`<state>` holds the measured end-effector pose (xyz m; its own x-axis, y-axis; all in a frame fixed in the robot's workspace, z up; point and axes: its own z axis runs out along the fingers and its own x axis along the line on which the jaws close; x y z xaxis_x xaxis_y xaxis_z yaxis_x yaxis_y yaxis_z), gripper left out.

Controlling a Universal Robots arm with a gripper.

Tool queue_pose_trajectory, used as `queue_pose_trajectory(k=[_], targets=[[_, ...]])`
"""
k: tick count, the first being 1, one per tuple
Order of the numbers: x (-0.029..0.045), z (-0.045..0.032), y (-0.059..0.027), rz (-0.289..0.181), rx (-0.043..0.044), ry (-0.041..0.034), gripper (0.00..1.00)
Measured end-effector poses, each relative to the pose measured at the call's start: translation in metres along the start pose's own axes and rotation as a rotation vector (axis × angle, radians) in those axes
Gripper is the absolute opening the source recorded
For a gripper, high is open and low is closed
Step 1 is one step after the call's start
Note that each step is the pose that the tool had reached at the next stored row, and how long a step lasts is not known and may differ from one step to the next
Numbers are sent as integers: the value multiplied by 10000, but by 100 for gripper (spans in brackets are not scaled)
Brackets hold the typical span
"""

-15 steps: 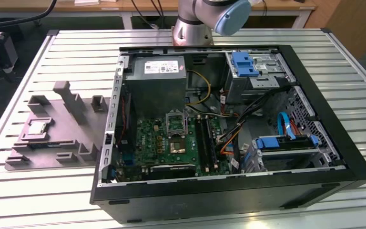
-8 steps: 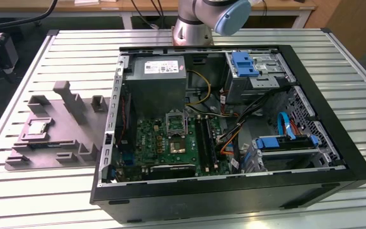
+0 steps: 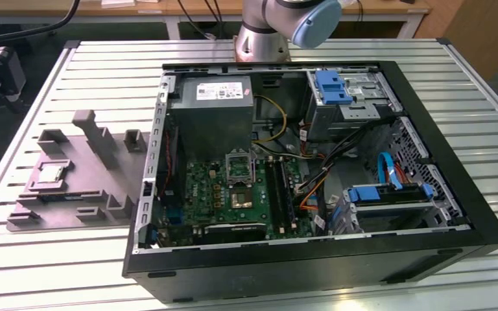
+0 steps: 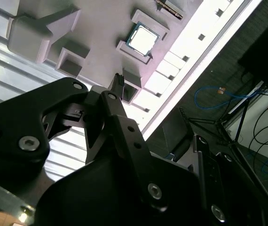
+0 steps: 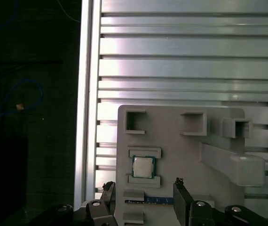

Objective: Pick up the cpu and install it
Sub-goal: 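Pick up the cpu and move it towards the insertion slot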

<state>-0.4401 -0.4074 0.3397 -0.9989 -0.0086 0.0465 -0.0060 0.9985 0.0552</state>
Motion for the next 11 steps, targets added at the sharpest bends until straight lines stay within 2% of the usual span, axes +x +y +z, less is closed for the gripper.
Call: queue_pose_trajectory(k=[11], targets=[[-1,64,-8,-24,1,3,60]])
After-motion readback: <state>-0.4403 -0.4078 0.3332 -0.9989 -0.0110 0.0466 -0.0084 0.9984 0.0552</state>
